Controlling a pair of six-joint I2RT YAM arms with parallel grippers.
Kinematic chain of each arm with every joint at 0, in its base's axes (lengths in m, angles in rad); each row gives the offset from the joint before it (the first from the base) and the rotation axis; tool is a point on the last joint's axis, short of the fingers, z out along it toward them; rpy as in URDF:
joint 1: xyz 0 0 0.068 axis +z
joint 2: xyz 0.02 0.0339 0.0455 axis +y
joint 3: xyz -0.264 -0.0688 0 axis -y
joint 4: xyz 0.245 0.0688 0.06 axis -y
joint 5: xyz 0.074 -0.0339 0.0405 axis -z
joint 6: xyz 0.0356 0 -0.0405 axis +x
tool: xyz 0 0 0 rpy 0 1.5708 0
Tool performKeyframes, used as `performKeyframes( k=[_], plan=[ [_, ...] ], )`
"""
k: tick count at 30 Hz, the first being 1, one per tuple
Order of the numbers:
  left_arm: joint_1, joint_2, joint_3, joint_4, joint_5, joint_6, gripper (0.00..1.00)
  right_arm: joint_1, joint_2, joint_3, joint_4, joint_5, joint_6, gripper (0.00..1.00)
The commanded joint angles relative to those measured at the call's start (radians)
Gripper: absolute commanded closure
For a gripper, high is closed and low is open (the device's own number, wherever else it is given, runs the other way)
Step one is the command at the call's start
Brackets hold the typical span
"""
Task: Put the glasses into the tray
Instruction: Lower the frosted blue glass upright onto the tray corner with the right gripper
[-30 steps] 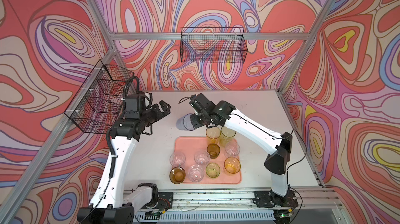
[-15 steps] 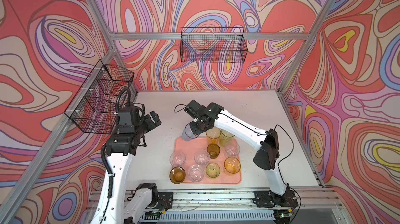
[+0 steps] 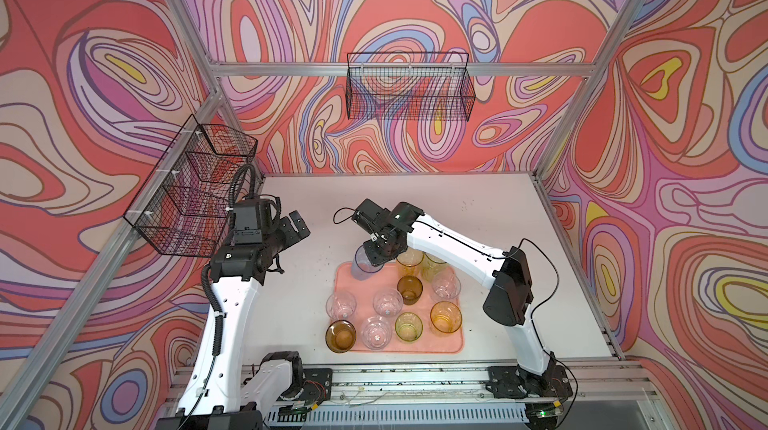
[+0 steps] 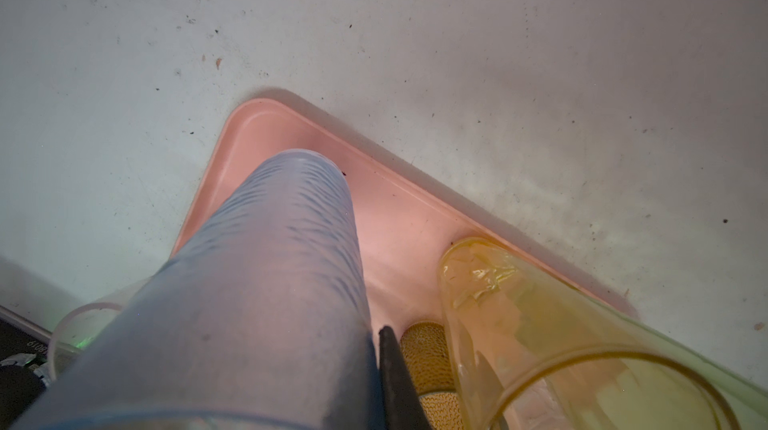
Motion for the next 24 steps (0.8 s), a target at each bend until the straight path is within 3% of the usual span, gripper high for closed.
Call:
performKeyframes(
  k=[1,20,24],
  plan=[
    [0.013,-0.001,0.018,0.027,-0.007,0.009,0.00,0.009,0.023,-0.024,0.027,-0.009,0.001,1.00],
    [0.030,0.003,-0.015,0.053,0.010,0.016,0.00,0.019,0.070,0.006,0.019,-0.010,0.013,1.00],
    [0.033,0.001,-0.019,0.055,0.010,0.016,0.00,0.019,0.062,0.016,0.035,-0.025,0.018,0.91]
  ],
)
